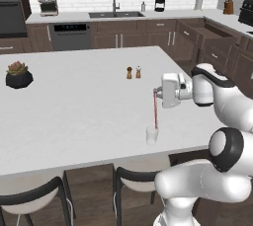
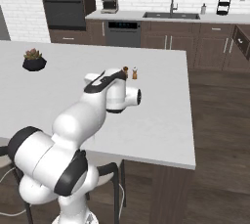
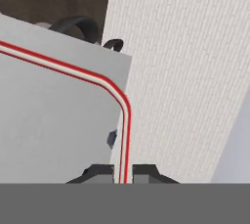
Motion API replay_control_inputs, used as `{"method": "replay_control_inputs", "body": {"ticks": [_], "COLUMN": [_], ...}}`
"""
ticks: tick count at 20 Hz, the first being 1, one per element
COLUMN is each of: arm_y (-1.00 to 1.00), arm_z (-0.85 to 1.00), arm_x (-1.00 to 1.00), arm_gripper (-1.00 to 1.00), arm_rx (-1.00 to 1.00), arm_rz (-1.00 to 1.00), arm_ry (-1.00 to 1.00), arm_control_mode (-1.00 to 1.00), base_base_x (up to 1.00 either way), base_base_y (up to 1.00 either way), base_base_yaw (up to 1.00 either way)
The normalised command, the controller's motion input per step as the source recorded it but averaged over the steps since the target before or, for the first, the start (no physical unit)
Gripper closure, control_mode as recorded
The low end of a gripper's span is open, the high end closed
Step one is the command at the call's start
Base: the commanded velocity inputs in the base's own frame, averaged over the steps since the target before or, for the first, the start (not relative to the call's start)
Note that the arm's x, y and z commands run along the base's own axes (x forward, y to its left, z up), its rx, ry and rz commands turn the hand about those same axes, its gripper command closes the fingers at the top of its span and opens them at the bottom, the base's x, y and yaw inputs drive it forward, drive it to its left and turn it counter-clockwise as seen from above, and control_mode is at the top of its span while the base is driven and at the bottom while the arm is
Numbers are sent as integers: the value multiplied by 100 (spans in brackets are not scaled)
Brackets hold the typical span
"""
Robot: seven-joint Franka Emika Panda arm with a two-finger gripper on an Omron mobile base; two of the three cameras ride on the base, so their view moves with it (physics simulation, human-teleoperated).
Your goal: Take a straw from the drawer in front and place it inside the glass cup on the dining counter.
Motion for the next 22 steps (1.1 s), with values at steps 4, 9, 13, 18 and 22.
{"method": "replay_control_inputs", "body": {"ticks": [4, 9, 13, 18, 22], "arm_y": [0, 0, 0, 0, 0], "arm_z": [-55, -61, -59, -45, -42], "arm_x": [2, 10, 12, 30, 29], "arm_gripper": [100, 100, 100, 100, 100], "arm_rx": [-4, -3, -1, 0, 0], "arm_rz": [10, 10, 11, 11, 11], "arm_ry": [-33, -31, -28, -28, -29], "arm_control_mode": [-100, -100, -100, -100, -100], "base_base_x": [0, 0, 0, 0, 0], "base_base_y": [0, 0, 0, 0, 0], "base_base_yaw": [0, 0, 0, 0, 0]}}
